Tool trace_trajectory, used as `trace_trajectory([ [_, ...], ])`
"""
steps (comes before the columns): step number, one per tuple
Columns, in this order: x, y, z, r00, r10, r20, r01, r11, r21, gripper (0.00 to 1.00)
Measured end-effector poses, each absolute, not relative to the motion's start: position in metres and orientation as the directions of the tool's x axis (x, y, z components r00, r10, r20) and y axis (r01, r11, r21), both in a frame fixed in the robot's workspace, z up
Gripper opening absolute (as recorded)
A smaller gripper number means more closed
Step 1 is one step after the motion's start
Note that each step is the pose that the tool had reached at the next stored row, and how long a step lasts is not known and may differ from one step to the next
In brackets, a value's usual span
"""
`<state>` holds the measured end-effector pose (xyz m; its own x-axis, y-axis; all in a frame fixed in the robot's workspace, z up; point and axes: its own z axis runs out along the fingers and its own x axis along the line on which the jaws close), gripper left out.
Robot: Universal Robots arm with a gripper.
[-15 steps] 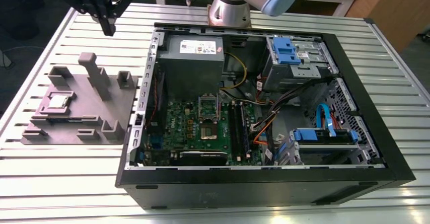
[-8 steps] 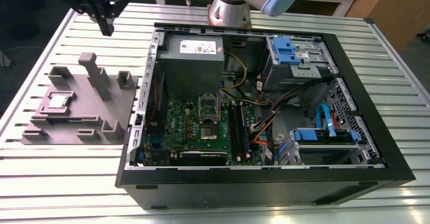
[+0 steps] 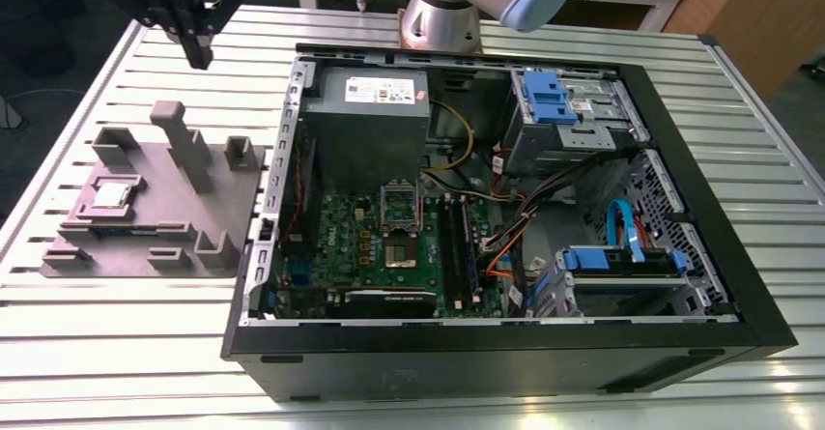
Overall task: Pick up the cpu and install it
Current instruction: 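Reach for the cpu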
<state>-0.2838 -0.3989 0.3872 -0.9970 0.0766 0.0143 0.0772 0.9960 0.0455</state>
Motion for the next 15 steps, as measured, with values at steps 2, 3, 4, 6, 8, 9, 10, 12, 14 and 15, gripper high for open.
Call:
trace_trajectory([
  [2, -0.2849, -0.3990, 0.3871, -0.997, 0.077, 0.014, 0.077, 0.996, 0.045, 0.10],
  [3, -0.2855, -0.3990, 0.3870, -0.997, 0.077, 0.015, 0.077, 0.996, 0.045, 0.10],
  [4, -0.2861, -0.3989, 0.3870, -0.997, 0.077, 0.015, 0.077, 0.996, 0.045, 0.10],
  [6, -0.2873, -0.3989, 0.3869, -0.997, 0.077, 0.015, 0.077, 0.996, 0.045, 0.10],
  [8, -0.2884, -0.3989, 0.3868, -0.997, 0.077, 0.015, 0.077, 0.996, 0.045, 0.10],
  [9, -0.2888, -0.3989, 0.3868, -0.997, 0.077, 0.015, 0.077, 0.996, 0.045, 0.10],
  [10, -0.2889, -0.3989, 0.3868, -0.997, 0.077, 0.015, 0.077, 0.996, 0.045, 0.10],
  [12, -0.2894, -0.3989, 0.3868, -0.997, 0.077, 0.015, 0.077, 0.996, 0.045, 0.10],
  [14, -0.2896, -0.3989, 0.3868, -0.997, 0.077, 0.015, 0.077, 0.996, 0.045, 0.10],
  [15, -0.2899, -0.3989, 0.3868, -0.997, 0.077, 0.015, 0.077, 0.996, 0.045, 0.10],
])
